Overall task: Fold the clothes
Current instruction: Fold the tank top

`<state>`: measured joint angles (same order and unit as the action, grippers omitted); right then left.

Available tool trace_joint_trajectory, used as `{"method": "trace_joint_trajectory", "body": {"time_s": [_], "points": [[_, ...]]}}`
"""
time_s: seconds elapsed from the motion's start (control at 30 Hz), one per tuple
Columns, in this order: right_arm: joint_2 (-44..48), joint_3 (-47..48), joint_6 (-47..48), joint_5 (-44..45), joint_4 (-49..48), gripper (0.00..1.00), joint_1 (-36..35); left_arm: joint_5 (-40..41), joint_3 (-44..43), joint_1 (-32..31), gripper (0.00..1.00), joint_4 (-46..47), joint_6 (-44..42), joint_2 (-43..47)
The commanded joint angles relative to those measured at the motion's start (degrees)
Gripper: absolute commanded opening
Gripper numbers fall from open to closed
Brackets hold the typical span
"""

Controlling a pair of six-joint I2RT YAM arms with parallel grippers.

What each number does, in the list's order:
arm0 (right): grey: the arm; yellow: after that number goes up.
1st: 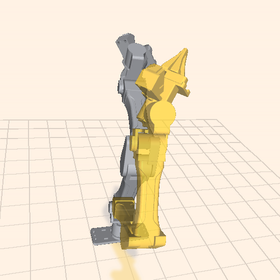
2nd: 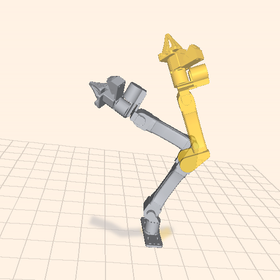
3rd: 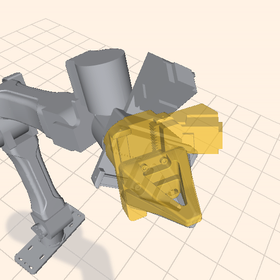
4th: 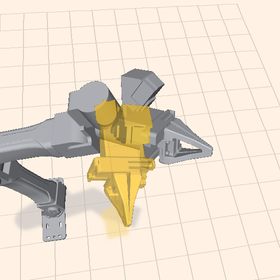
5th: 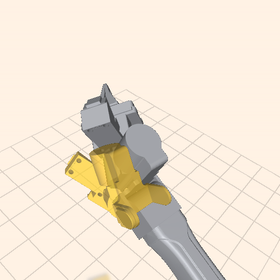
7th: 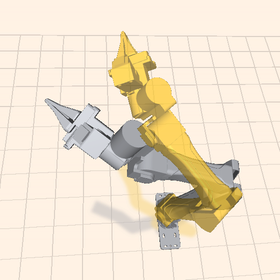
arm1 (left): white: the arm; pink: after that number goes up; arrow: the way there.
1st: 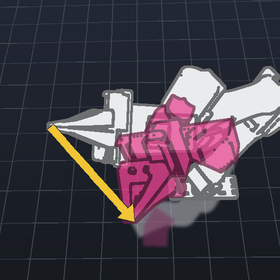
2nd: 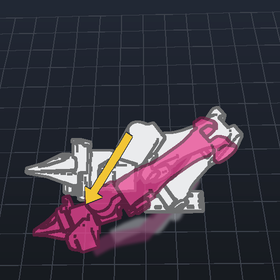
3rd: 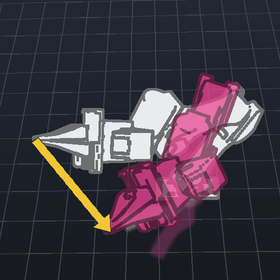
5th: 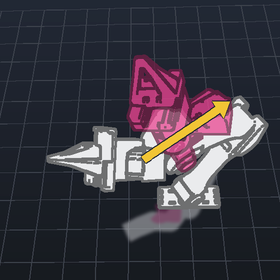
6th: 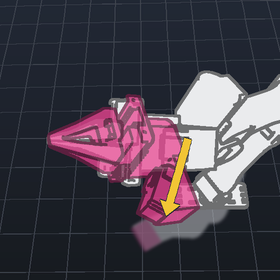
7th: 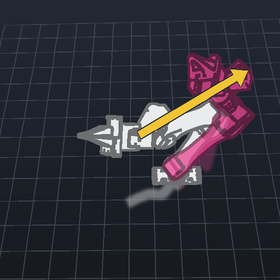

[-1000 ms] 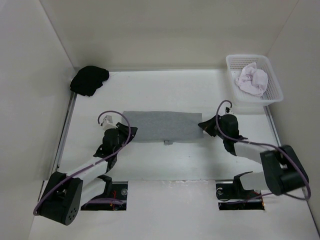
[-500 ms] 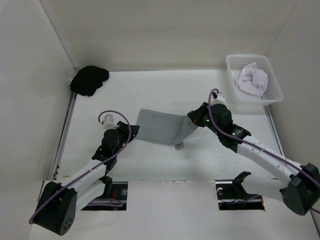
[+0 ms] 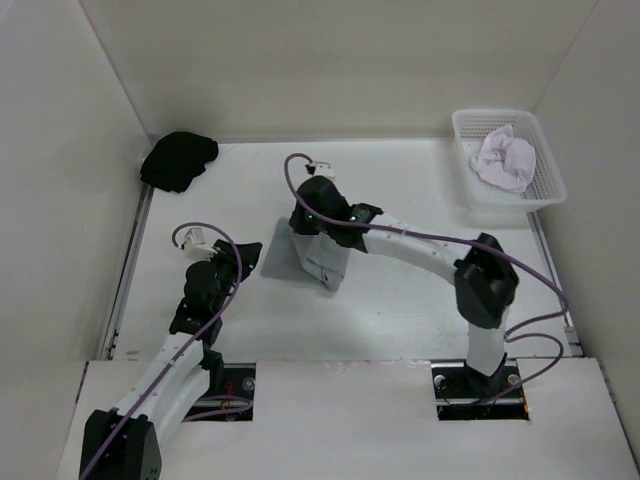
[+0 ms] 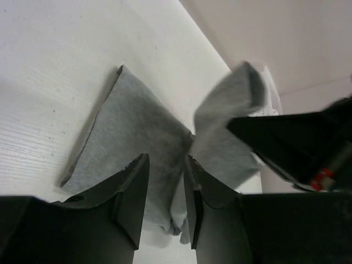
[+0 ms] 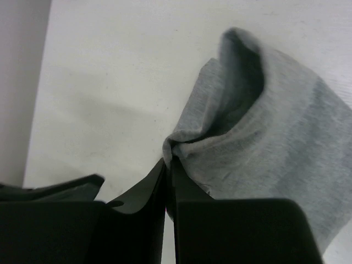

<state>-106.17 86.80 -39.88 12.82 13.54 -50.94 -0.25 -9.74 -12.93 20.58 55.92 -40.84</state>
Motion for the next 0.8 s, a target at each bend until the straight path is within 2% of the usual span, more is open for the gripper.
{"method": "trace_joint_trajectory", "body": {"time_s": [0.0,0.03,0.1,0.13,0.2,0.3,0.33,0.43,0.53,0.6,0.77], "points": [[-7.8,8.5,-1.7,0.2,3.5,0.14,-1.7,-3.7,-2.0,2.4,0.30,-1.5,-0.3,2.8],[-9.6,9.8,-2.5,-0.1,2.9,0.18,-2.2,-4.1,-2.1,2.8,0.30,-1.9,-0.3,3.1],[-11.0,10.6,-4.1,-1.7,1.3,0.35,-3.1,-4.2,-2.1,2.9,0.30,-2.5,-0.2,3.6],[-10.7,10.1,-4.7,-2.4,0.3,0.39,-3.2,-4.1,-2.1,2.7,0.30,-2.6,-0.1,3.6],[-7.8,6.2,-5.0,-3.7,-3.0,0.44,-3.6,-3.5,-2.3,2.3,0.31,-2.3,0.0,3.3],[0.6,-4.2,-5.2,-2.5,-8.3,0.45,-3.6,-2.9,-3.5,1.6,0.31,-1.2,0.3,1.6],[3.6,-8.2,-5.0,-2.2,-10.0,0.44,-3.2,-2.5,-4.2,0.9,0.31,-0.5,0.4,0.5],[10.4,-18.7,-4.8,-2.2,-13.8,0.25,-1.4,-0.8,-6.3,-2.6,0.31,3.4,0.4,-4.9],[12.7,-26.7,-5.0,-3.1,-17.6,0.09,-0.7,1.3,-8.5,-6.7,0.32,7.2,0.0,-11.5],[12.4,-30.4,-5.5,-4.6,-20.6,0.06,-0.7,2.8,-9.8,-8.9,0.32,10.2,0.1,-16.4],[10.0,-35.3,-7.2,-5.9,-26.7,0.07,-0.9,3.6,-13.1,-10.7,0.32,18.0,0.7,-30.0]]}}
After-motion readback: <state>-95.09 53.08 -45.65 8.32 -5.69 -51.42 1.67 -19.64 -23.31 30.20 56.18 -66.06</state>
